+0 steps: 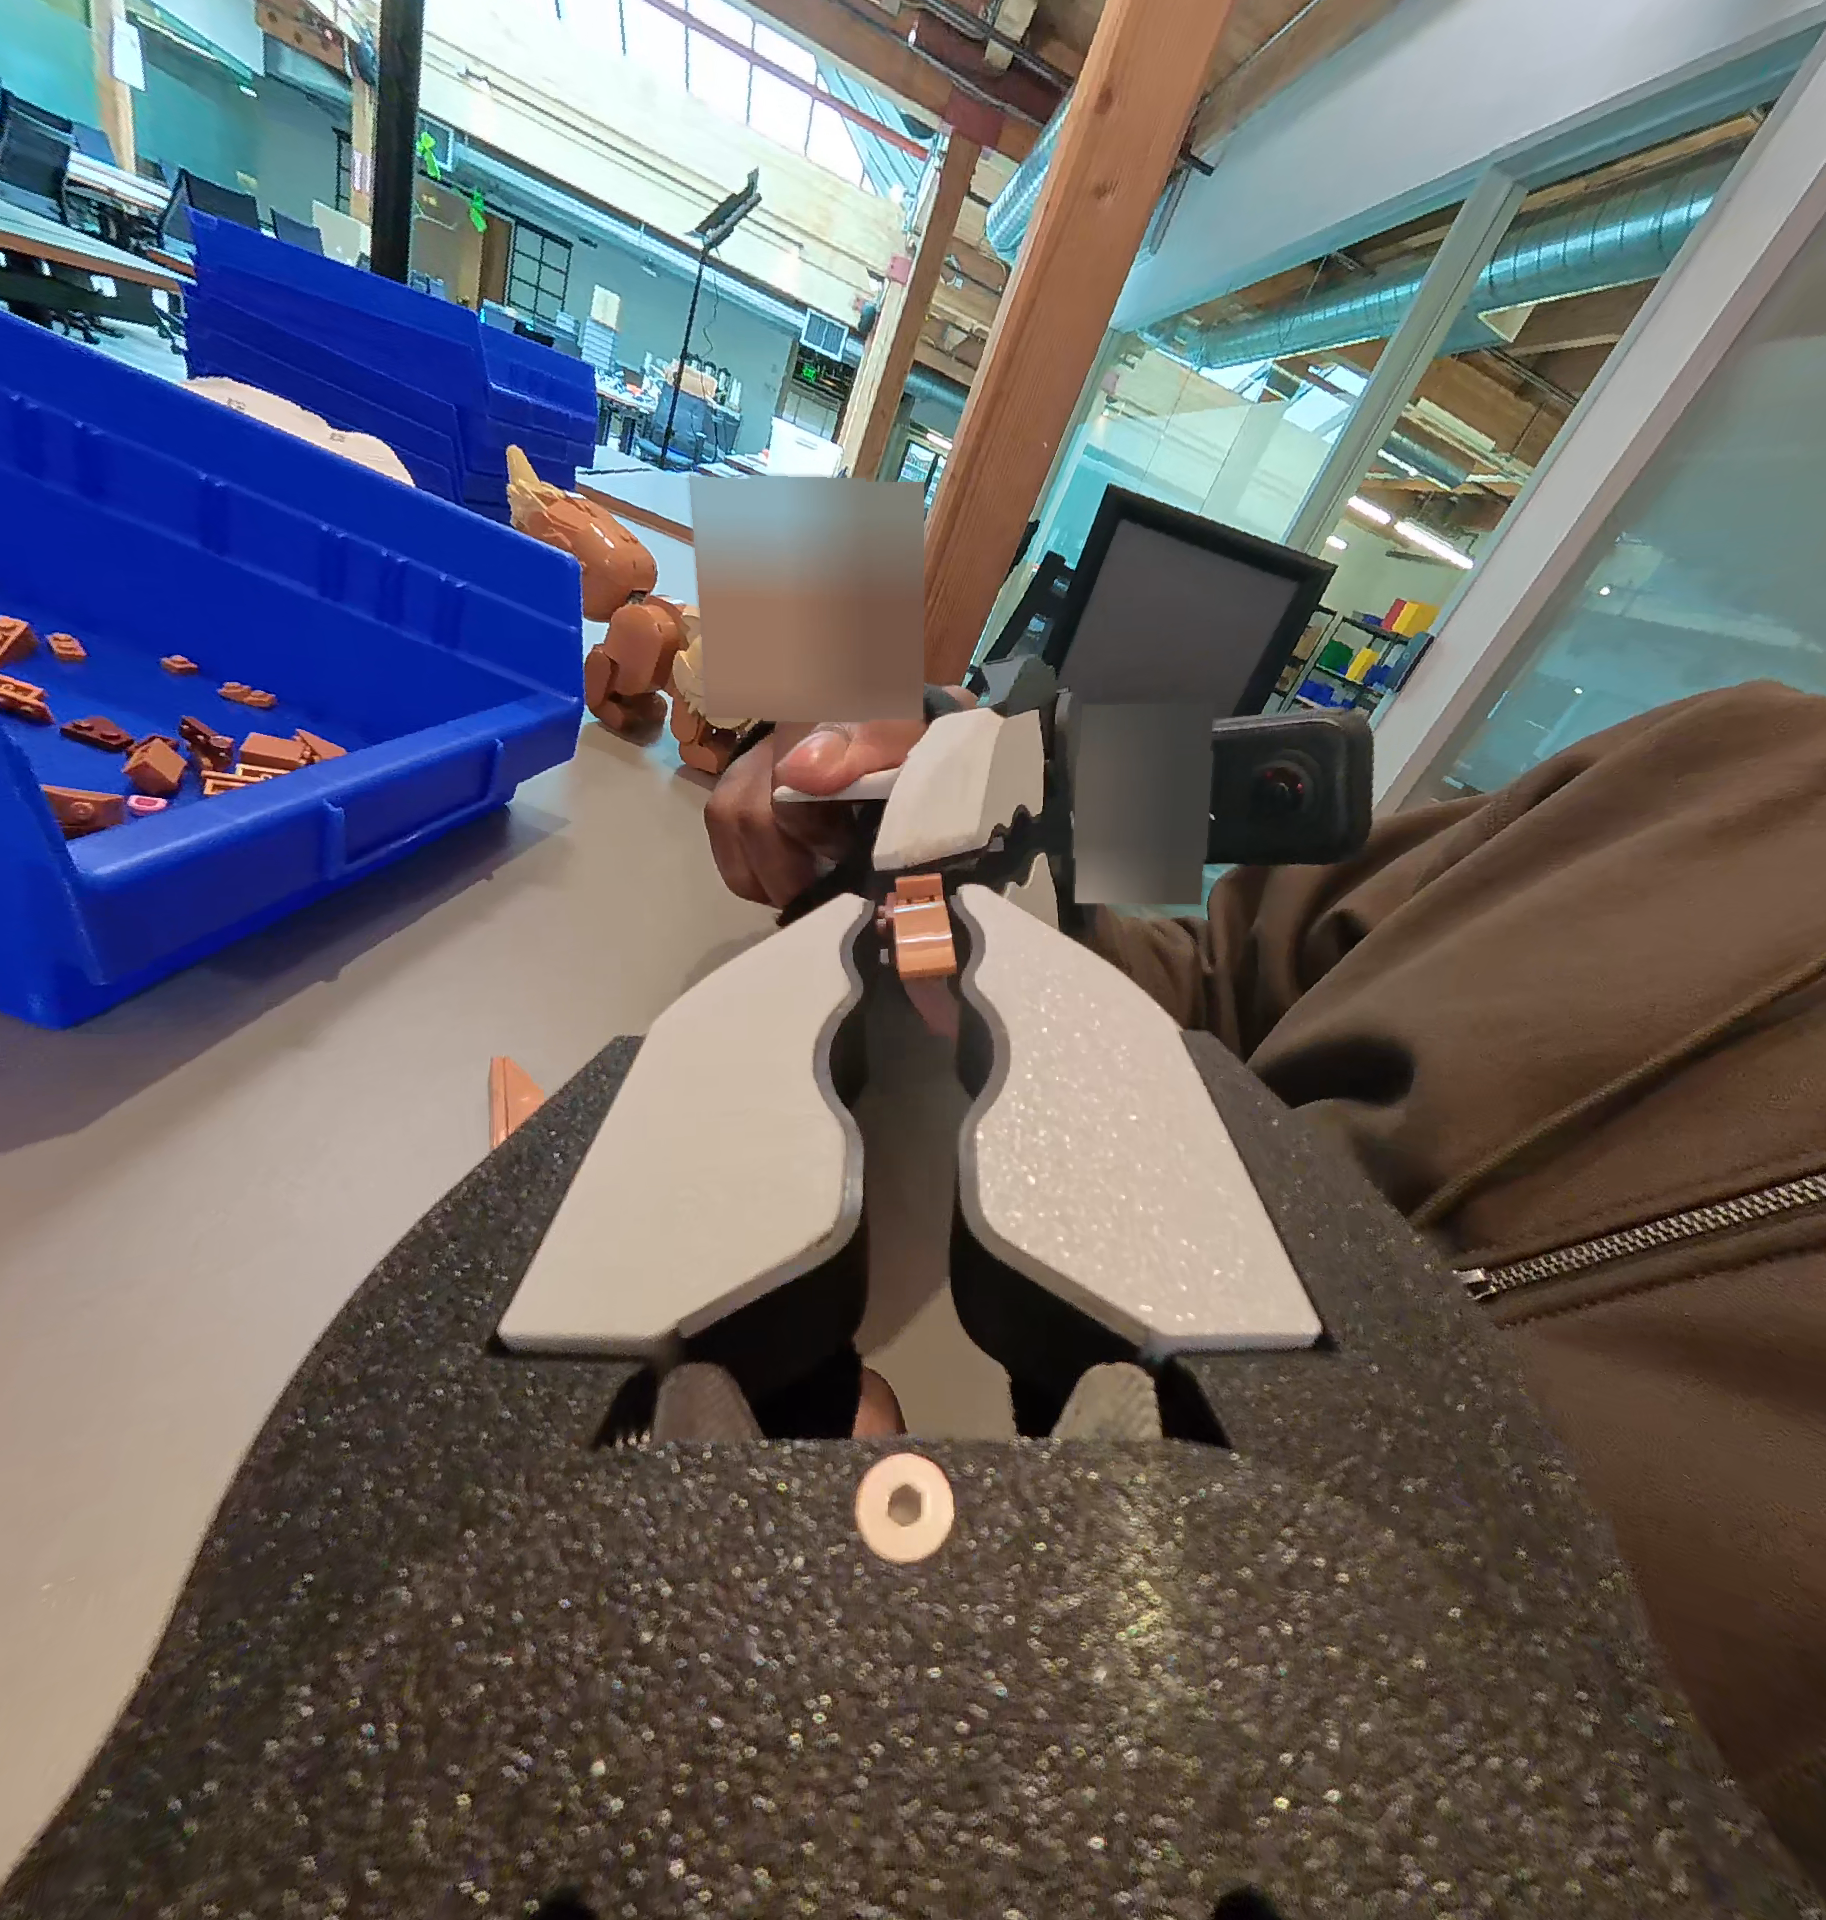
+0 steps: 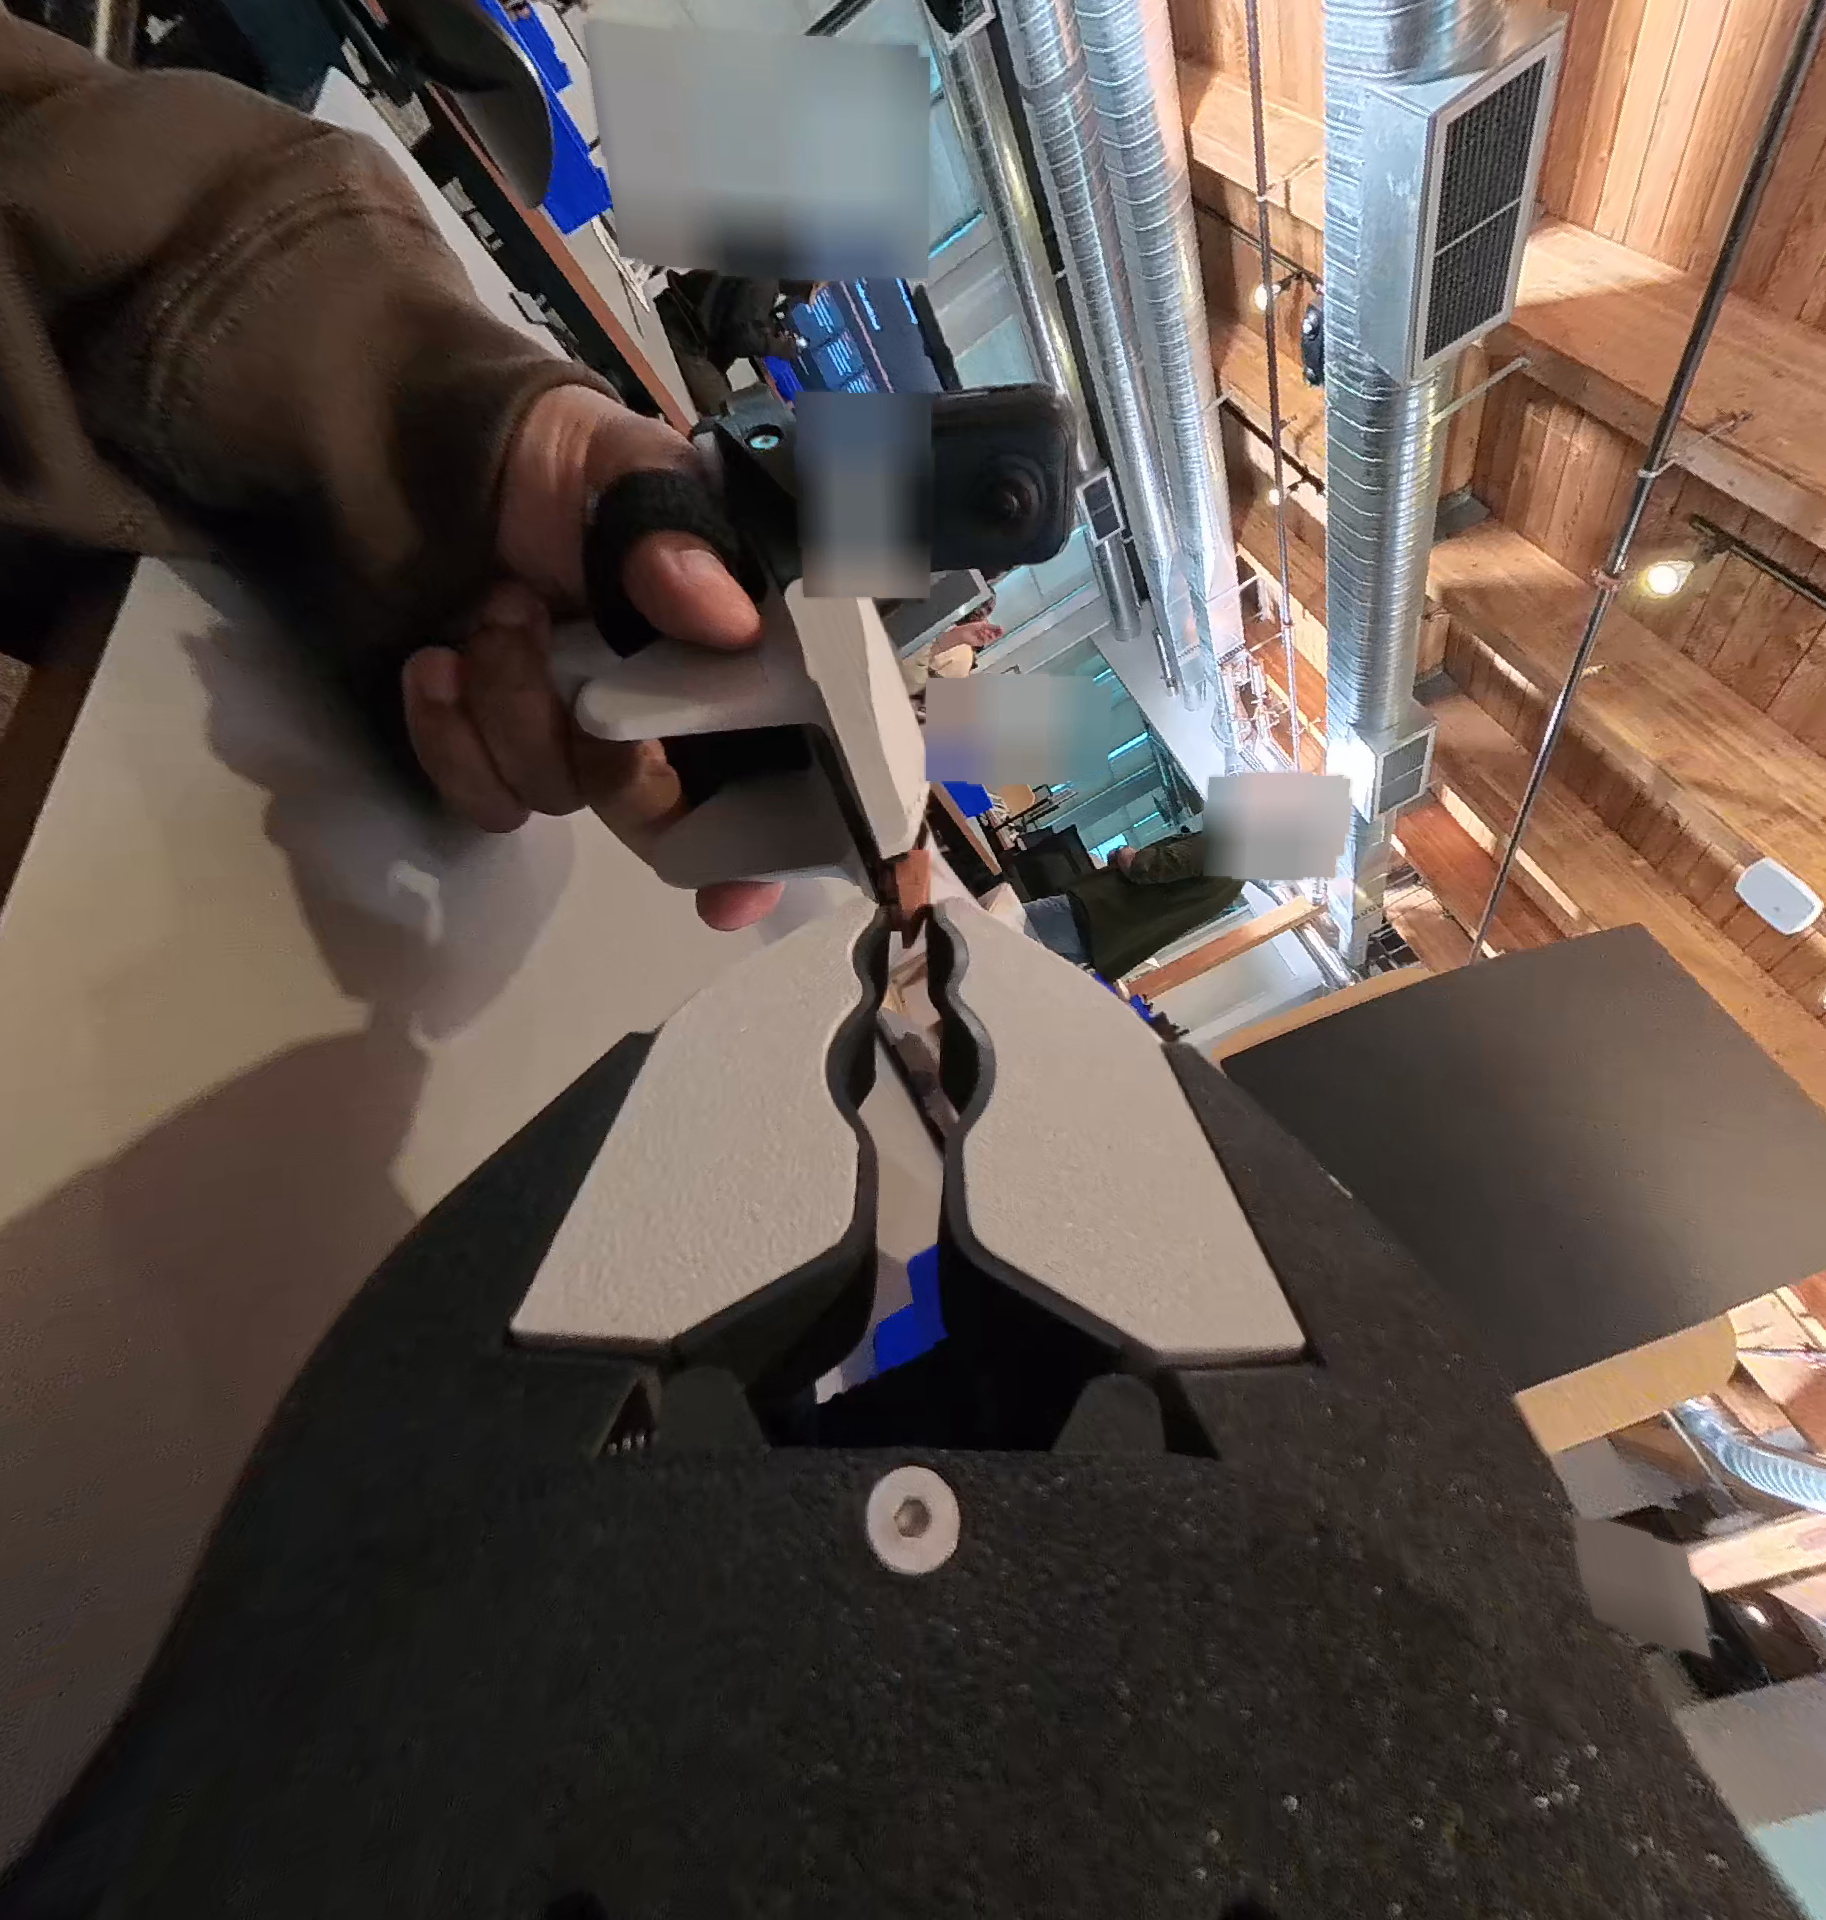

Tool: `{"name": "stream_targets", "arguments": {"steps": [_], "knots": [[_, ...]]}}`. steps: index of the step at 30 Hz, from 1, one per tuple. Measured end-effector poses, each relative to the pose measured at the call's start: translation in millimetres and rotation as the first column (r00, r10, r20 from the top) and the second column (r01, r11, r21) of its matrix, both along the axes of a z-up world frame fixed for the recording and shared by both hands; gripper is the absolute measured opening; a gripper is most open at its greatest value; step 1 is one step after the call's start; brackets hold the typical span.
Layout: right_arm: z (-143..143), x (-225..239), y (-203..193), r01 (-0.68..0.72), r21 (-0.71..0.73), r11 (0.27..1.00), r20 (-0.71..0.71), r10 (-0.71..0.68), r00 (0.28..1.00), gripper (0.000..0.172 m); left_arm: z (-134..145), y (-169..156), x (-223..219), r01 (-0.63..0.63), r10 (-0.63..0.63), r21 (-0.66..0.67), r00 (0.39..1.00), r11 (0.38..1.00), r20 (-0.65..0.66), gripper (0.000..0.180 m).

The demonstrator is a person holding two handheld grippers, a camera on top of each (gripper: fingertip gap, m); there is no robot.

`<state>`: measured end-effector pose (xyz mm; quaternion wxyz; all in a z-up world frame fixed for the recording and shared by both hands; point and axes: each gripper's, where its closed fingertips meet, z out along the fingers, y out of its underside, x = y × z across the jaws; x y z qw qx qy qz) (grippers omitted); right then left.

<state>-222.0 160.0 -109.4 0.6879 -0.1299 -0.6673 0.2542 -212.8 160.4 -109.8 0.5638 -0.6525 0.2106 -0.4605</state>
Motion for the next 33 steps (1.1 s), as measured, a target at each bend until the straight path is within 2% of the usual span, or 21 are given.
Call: {"name": "stream_targets", "arguments": {"steps": [3, 9, 11, 16, 18, 20, 21, 22, 24, 26, 28, 30, 33], "knots": [[-3, 2, -1, -0.032, -0.038, 0.999, 0.036, 0.034, 0.999, 0.006, -3, -1, 2, 0.001, -0.001, 0.007, 0.999, 1.000, -0.036, 0.012], [-4, 6, -4, -0.132, -0.268, 0.954, 0.134, 0.173, 0.976, 0.005, -5, -3, 5, -0.008, 0.015, 0.057, 0.993, 0.998, -0.119, 0.012], [-4, 6, -4, -0.143, -0.305, 0.942, 0.143, 0.193, 0.971, 0.005, -5, -3, 5, -0.009, 0.018, 0.068, 0.992, 0.998, -0.124, 0.012], [6, 5, 12, -0.088, -0.350, 0.933, 0.103, 0.132, 0.986, 0.005, -4, 2, -2, -0.062, 0.070, 0.069, 0.991, 0.996, -0.115, 0.012], [18, 0, 43, 0.028, -0.408, 0.912, 0.072, 0.002, 0.997, 0.005, -4, 4, -3, -0.071, 0.078, 0.067, 0.990, 0.995, -0.114, 0.012], [24, -7, 100, 0.265, -0.488, 0.832, 0.105, -0.246, 0.964, 0.006, -5, 4, -2, -0.072, 0.080, 0.068, 0.990, 0.995, -0.120, 0.012], [21, -8, 131, 0.395, -0.527, 0.752, 0.156, -0.372, 0.915, 0.007, -5, 4, -1, -0.072, 0.080, 0.068, 0.989, 0.995, -0.125, 0.012], [14, -6, 156, 0.493, -0.559, 0.667, 0.218, -0.456, 0.863, 0.016, -6, 4, -1, -0.072, 0.081, 0.069, 0.988, 0.995, -0.129, 0.012], [-6, -3, 184, 0.588, -0.611, 0.530, 0.332, -0.502, 0.798, 0.029, -6, 5, -2, -0.078, 0.086, 0.069, 0.988, 0.995, -0.129, 0.012], [-15, 4, 190, 0.606, -0.637, 0.476, 0.369, -0.503, 0.782, 0.032, -6, 5, -2, -0.081, 0.088, 0.067, 0.988, 0.994, -0.125, 0.012], [-10, 13, 192, 0.595, -0.647, 0.477, 0.321, -0.537, 0.780, 0.032, -6, 6, -3, -0.085, 0.093, 0.065, 0.988, 0.994, -0.125, 0.012], [1, 16, 181, 0.529, -0.662, 0.531, 0.245, -0.513, 0.822, 0.032, -5, 7, -4, -0.097, 0.104, 0.066, 0.988, 0.993, -0.117, 0.012], [21, 9, 124, 0.300, -0.614, 0.730, 0.092, -0.311, 0.946, 0.028, -2, 9, -8, -0.111, 0.115, 0.056, 0.990, 0.992, -0.084, 0.012]]}}
